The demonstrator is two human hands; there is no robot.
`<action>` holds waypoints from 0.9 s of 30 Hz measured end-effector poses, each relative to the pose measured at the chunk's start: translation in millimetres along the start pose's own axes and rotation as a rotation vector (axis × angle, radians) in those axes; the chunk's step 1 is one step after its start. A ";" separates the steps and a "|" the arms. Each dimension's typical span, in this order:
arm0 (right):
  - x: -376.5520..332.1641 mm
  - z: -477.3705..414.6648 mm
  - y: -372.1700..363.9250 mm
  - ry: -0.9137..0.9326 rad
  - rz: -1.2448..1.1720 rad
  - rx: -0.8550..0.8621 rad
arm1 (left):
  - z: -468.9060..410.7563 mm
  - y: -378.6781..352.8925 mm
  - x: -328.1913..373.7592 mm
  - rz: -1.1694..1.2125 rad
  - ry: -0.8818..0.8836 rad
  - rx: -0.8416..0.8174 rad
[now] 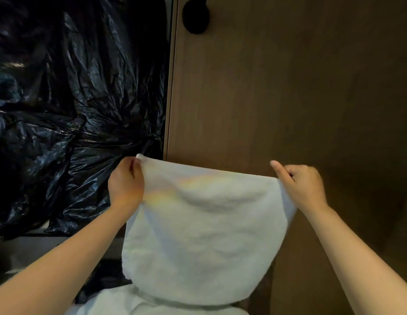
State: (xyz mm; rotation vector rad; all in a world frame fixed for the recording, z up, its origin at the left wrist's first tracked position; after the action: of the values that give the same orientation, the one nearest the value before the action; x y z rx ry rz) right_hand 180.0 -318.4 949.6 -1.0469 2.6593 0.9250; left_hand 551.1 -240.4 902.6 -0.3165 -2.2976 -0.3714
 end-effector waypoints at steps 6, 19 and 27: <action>-5.3 -14.9 9.3 0.053 0.023 0.083 | -13.3 7.5 16.0 0.052 -0.129 0.047; -1.0 5.5 -15.4 0.067 0.332 -0.049 | 8.5 12.8 31.7 0.136 -0.111 -0.096; -53.7 87.0 -59.1 -0.075 -0.390 -0.254 | 86.7 0.2 45.6 0.229 -0.219 -0.455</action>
State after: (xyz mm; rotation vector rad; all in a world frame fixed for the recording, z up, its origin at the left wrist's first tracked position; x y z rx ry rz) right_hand 251.0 -270.0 868.7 -1.4829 2.1988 1.1998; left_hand 463.4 -203.9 879.0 -0.8761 -2.3348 -0.7732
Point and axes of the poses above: each hand's wrist, its own z-axis away from the middle knuckle, its own y-axis out of the back of the hand, x = y × z, the point moved 1 cm from there along -z, towards the middle knuckle, and after that the axes turned 2 degrees about x, right-handed, at the moved point
